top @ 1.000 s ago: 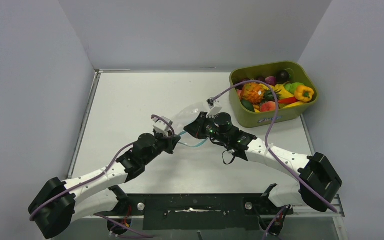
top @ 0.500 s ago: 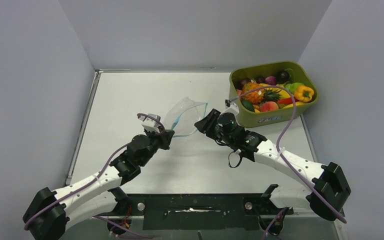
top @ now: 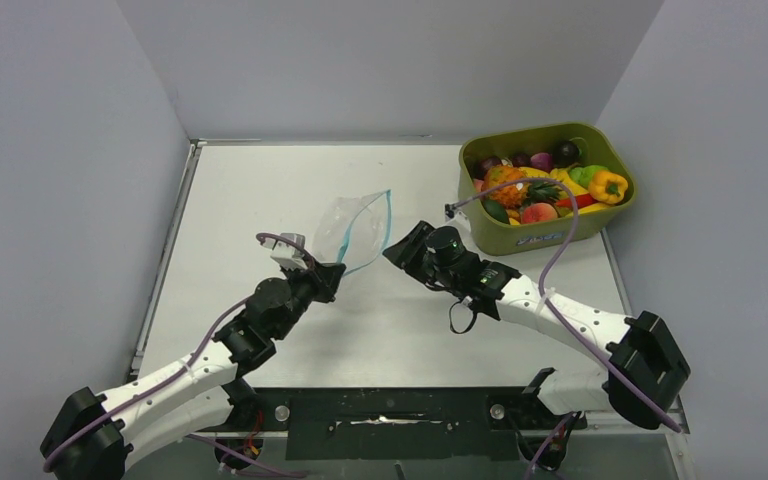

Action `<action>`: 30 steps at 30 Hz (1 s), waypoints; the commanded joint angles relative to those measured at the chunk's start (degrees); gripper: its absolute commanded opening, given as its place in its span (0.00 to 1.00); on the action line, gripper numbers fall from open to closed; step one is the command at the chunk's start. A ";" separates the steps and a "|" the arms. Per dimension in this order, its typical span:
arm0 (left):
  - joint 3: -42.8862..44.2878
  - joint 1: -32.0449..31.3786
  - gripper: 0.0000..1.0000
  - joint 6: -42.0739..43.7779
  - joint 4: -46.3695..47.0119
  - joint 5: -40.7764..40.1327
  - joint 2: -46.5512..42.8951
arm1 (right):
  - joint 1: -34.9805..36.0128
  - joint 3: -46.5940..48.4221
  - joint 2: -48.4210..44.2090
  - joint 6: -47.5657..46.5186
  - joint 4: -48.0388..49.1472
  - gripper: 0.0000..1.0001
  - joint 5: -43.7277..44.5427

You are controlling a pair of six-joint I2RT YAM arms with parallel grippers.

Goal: Place the food in the zip-top bag and seal the zipper
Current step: Open the zipper of the food storage bag.

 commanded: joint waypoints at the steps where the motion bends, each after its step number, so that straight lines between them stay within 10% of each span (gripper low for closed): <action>1: -0.29 -0.03 0.00 -2.42 5.30 0.61 -0.54 | -0.25 0.32 0.28 0.50 6.09 0.39 -0.24; 13: -2.25 -0.03 0.00 -3.94 7.94 2.49 -1.75 | -0.55 1.22 3.45 -0.60 7.27 0.38 -0.66; 19: -2.52 -0.03 0.00 -4.51 6.27 2.42 -2.81 | -0.60 1.56 4.31 -3.34 9.28 0.02 -2.29; 24: -0.04 0.06 0.40 -3.12 -0.41 -0.44 -5.32 | -0.14 1.78 3.91 -6.79 9.57 0.00 -3.40; 30: 5.51 0.06 0.56 3.04 -5.35 1.47 -6.44 | 1.13 3.61 4.44 -10.50 9.62 0.00 -4.94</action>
